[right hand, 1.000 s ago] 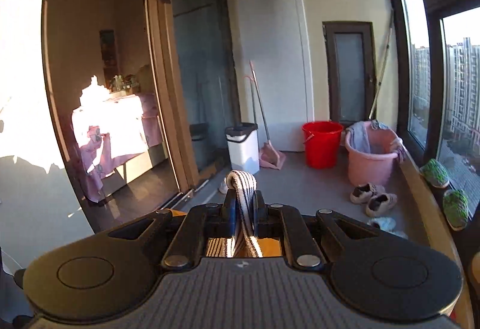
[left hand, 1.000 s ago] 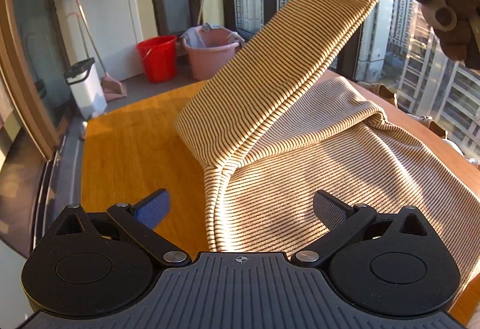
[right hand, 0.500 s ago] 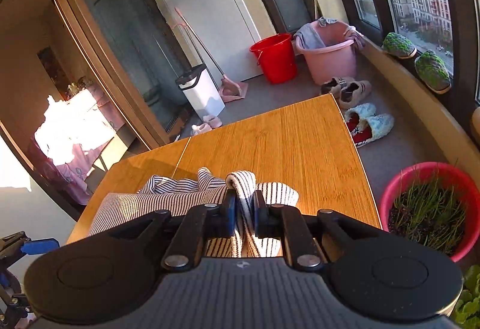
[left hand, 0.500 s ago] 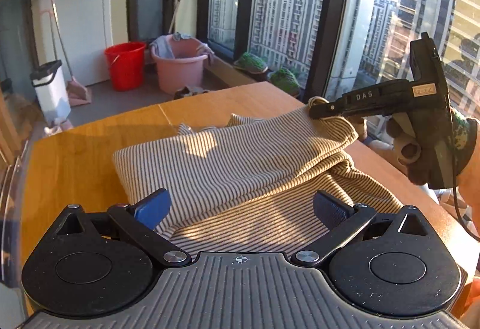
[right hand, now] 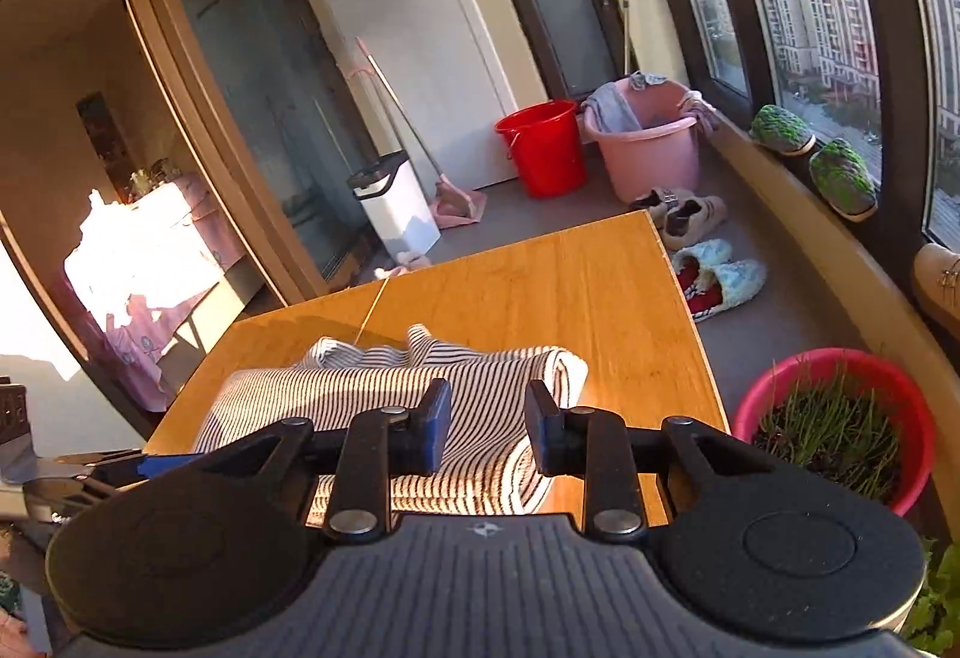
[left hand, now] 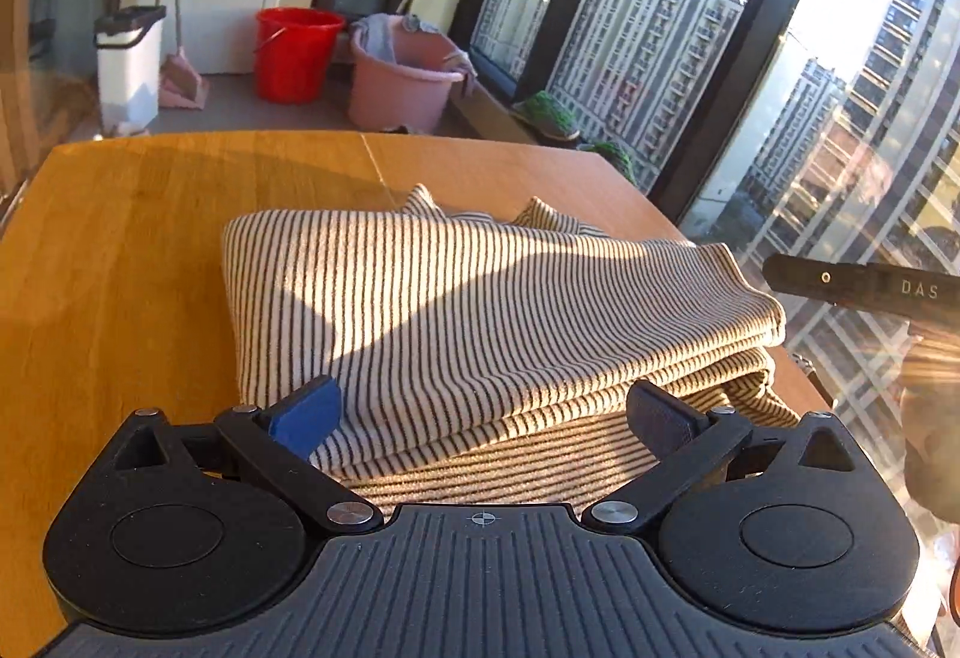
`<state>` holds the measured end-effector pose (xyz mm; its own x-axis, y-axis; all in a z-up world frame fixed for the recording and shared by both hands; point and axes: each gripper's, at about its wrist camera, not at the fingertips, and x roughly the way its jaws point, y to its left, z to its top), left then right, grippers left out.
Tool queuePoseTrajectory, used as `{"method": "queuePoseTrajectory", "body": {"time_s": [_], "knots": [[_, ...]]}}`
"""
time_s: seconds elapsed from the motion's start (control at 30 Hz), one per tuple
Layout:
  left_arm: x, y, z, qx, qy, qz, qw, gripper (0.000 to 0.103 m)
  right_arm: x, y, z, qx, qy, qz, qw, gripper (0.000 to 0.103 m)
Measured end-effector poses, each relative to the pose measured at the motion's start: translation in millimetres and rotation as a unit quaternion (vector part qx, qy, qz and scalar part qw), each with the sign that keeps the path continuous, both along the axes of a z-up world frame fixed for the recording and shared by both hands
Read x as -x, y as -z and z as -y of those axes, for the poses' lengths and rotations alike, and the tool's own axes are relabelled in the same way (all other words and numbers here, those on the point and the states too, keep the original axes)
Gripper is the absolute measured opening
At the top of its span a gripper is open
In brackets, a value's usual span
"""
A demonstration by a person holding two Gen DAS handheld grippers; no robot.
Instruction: Fold clothes
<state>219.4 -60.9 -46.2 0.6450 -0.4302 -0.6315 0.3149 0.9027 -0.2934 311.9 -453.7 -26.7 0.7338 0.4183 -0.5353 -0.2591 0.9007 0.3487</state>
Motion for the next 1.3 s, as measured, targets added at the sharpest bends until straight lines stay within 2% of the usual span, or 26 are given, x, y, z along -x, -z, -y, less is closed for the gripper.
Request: {"method": "queuePoseTrajectory", "body": {"time_s": [0.03, 0.2, 0.27, 0.33, 0.37, 0.4, 0.53, 0.6, 0.67, 0.7, 0.77, 0.8, 0.87, 0.97, 1.07, 1.17, 1.23, 1.27, 1.3], "knots": [[0, 1, -4, 0.005, -0.004, 0.002, 1.0000, 0.103, -2, 3, -7, 0.012, -0.005, -0.003, 1.000, 0.026], [24, -2, -18, -0.033, -0.029, 0.018, 0.9989, 0.103, -15, 24, -29, 0.034, -0.019, -0.033, 0.999, 0.028], [30, 0, -25, -0.049, -0.046, 0.021, 0.9976, 0.103, -16, 26, -37, 0.047, -0.024, -0.026, 0.998, 0.030], [30, 6, -41, -0.056, -0.086, -0.012, 0.9947, 0.103, -18, 25, -44, 0.067, -0.025, -0.018, 0.997, 0.033], [34, 6, -49, -0.058, -0.102, 0.005, 0.9930, 0.103, -19, 22, -44, 0.069, -0.024, -0.016, 0.997, 0.034], [36, 5, -56, -0.052, -0.106, -0.001, 0.9931, 0.103, -20, 19, -42, 0.066, -0.023, -0.014, 0.997, 0.034], [59, -24, -63, -0.029, -0.068, 0.047, 0.9962, 0.103, -26, 6, -28, 0.037, 0.004, -0.005, 0.999, 0.035], [66, -35, -55, -0.053, -0.052, 0.074, 0.9945, 0.103, -32, 5, -23, 0.028, 0.014, -0.014, 0.999, 0.039], [70, -41, -47, -0.056, -0.037, 0.084, 0.9942, 0.103, -37, 15, -26, 0.031, 0.007, -0.036, 0.999, 0.045], [72, -42, -44, -0.052, -0.029, 0.084, 0.9947, 0.103, -37, 19, -30, 0.036, 0.000, -0.043, 0.998, 0.041], [64, -38, -32, -0.048, -0.021, 0.079, 0.9955, 0.103, -35, 20, -39, 0.049, -0.015, -0.042, 0.998, 0.022], [62, -38, -29, -0.048, -0.019, 0.077, 0.9957, 0.103, -31, 13, -43, 0.049, -0.022, -0.024, 0.998, 0.017], [60, -37, -22, -0.048, -0.016, 0.073, 0.9960, 0.103, -23, -12, -46, 0.019, -0.041, 0.018, 0.999, 0.011], [49, -31, -15, -0.044, -0.022, 0.072, 0.9962, 0.103, -17, -41, -50, 0.000, -0.058, 0.063, 0.996, 0.011], [41, -31, -10, -0.033, -0.031, 0.076, 0.9960, 0.103, -23, -29, -45, 0.006, -0.040, 0.036, 0.999, 0.012], [32, -25, -6, -0.033, -0.035, 0.066, 0.9966, 0.103, -30, 8, -33, 0.044, 0.003, -0.022, 0.999, 0.016], [25, -17, -6, -0.035, -0.040, 0.050, 0.9973, 0.103, -25, 25, -27, 0.076, 0.028, -0.029, 0.996, 0.020], [26, -11, -9, -0.035, -0.045, 0.050, 0.9971, 0.103, -21, 27, -23, 0.078, 0.036, -0.023, 0.996, 0.031], [28, -5, -12, -0.035, -0.050, 0.051, 0.9968, 0.103, -17, 28, -20, 0.081, 0.044, -0.018, 0.996, 0.036]]}}
